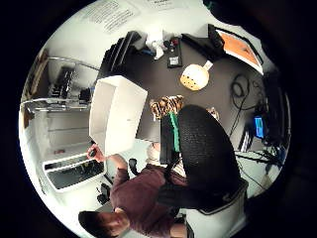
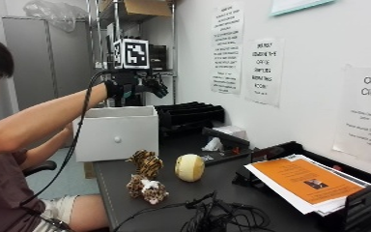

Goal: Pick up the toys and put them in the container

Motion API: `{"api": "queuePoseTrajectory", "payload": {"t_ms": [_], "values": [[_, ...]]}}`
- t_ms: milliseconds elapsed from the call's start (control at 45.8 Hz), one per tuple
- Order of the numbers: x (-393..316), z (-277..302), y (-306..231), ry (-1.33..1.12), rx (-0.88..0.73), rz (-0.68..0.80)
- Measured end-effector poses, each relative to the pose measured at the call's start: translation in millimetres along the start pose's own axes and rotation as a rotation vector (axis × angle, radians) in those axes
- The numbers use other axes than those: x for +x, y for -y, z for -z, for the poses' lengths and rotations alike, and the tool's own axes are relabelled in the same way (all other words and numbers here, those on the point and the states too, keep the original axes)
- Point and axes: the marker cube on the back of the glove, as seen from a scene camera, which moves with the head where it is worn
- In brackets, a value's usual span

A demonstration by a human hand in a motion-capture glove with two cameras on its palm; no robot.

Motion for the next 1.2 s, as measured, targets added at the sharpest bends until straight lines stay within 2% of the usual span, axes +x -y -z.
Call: {"api": "queuePoseTrajectory", "payload": {"t_ms": [502, 895, 1201], "values": [[6.0, -13.9, 2.8, -0.03, -0.023, -0.002], [13.7, -32.5, 6.3, -0.252, -0.074, -0.076], [13.7, -73.6, 2.3, -0.245, -0.142, -0.013]]}}
